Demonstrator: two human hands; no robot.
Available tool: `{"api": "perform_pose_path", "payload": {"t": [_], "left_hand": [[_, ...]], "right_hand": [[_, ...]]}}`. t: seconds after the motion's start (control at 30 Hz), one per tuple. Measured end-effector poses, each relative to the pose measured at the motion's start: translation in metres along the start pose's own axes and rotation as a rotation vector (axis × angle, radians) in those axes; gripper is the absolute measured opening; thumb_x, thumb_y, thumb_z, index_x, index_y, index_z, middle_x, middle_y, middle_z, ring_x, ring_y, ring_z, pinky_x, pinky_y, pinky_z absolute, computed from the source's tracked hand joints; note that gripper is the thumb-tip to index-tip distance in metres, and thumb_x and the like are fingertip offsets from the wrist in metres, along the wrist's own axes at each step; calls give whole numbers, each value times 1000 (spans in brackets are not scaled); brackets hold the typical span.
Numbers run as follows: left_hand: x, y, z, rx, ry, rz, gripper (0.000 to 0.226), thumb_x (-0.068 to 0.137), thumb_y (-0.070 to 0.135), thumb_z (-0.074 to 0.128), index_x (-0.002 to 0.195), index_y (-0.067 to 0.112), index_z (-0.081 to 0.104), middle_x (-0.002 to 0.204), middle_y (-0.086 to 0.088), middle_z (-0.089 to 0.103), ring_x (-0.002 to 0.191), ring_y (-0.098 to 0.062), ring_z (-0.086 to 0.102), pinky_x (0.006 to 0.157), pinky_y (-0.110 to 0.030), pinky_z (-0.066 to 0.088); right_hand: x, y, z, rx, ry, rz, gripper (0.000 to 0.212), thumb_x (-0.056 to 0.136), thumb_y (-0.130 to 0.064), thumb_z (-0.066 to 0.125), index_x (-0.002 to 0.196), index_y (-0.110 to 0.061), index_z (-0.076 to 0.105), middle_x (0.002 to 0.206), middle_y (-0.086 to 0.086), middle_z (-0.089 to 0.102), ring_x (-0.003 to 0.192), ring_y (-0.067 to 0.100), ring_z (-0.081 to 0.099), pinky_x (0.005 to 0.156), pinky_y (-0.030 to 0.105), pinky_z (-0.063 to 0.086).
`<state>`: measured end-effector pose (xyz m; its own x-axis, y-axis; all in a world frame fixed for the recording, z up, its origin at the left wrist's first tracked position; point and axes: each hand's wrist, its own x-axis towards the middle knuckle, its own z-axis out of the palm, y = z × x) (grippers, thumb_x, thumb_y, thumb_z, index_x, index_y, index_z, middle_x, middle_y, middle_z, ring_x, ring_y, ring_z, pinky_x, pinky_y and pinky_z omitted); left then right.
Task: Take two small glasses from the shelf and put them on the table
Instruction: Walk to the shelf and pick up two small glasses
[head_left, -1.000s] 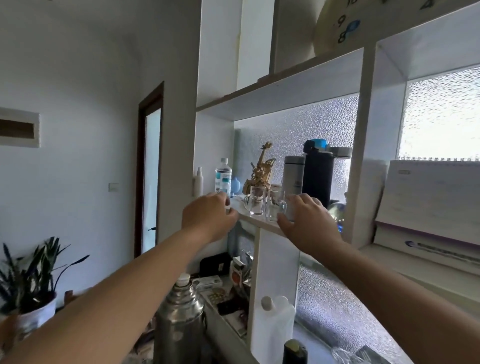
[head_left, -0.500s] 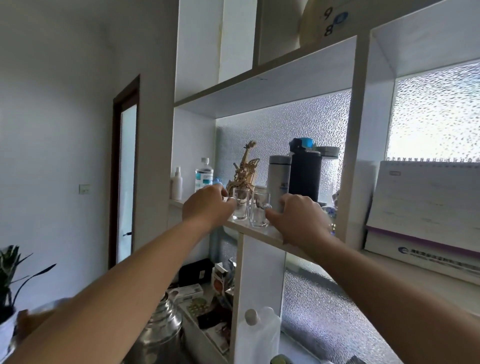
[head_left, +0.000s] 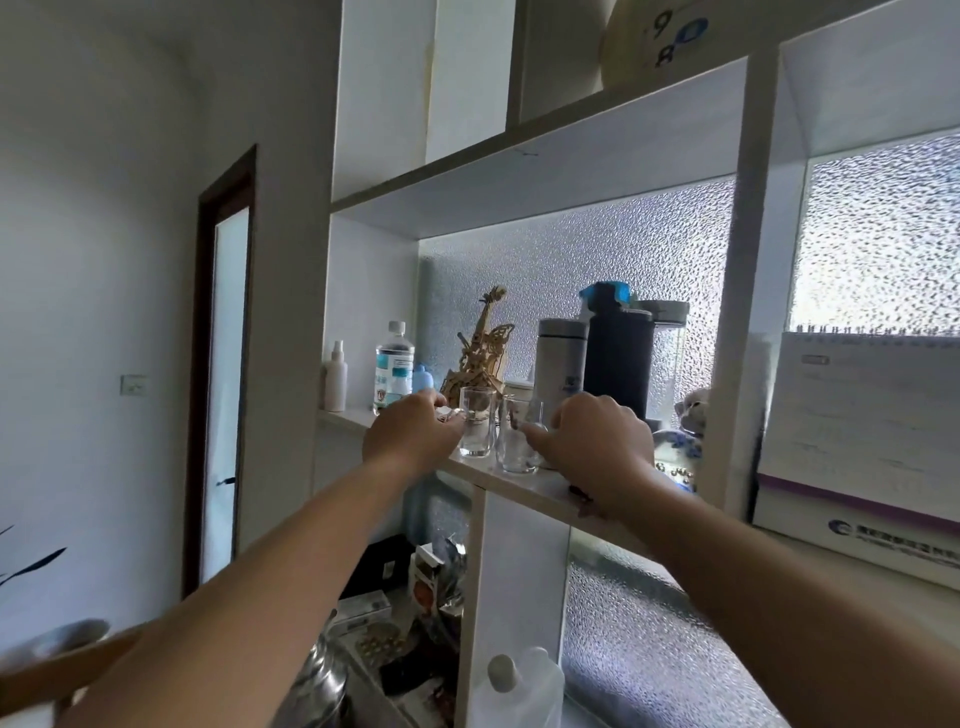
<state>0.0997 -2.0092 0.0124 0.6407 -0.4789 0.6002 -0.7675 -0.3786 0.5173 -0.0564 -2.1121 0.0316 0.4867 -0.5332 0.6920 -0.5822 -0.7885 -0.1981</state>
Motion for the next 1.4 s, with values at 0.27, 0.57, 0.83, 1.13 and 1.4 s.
{"api": "perform_pose_path", "payload": {"t": [0.27, 0.57, 0.83, 1.13, 1.4], "left_hand": [[15, -5, 22, -46, -18, -2, 45, 82, 35, 56, 121, 15, 56, 113, -8, 67, 98, -25, 61, 75, -31, 44], [29, -13, 37, -120, 78, -33, 29, 83, 30, 63, 103, 10, 67, 100, -10, 71, 77, -19, 55, 69, -27, 38], [31, -17, 44, -169, 118, -51, 21, 83, 27, 68, 94, 10, 72, 92, -9, 74, 70, -17, 57, 66, -27, 42], [22, -13, 42, -239, 66, -31, 17, 77, 26, 74, 86, 12, 73, 84, -7, 75, 77, -21, 67, 70, -29, 48], [6, -18, 37, -277, 161, -15, 18, 79, 30, 72, 87, 13, 72, 86, -4, 74, 73, -15, 62, 67, -26, 44]], "right_hand": [[4, 2, 6, -51, -68, 20, 44, 79, -59, 59, 77, -17, 71, 63, 0, 58, 61, 24, 56, 52, 26, 37], [18, 2, 10, 70, -174, 113, 27, 77, -42, 71, 79, -15, 71, 71, 2, 66, 66, 23, 62, 50, 23, 37], [19, 5, 9, 132, -229, 174, 31, 76, -45, 71, 85, -16, 72, 79, 3, 72, 73, 24, 66, 57, 26, 45], [21, 5, 10, 205, -243, 201, 29, 76, -38, 74, 88, -12, 72, 82, 6, 73, 78, 25, 68, 68, 32, 55], [18, 10, 9, 274, -149, 138, 25, 77, -37, 74, 78, -12, 76, 68, 5, 73, 67, 22, 67, 62, 30, 54]]}}
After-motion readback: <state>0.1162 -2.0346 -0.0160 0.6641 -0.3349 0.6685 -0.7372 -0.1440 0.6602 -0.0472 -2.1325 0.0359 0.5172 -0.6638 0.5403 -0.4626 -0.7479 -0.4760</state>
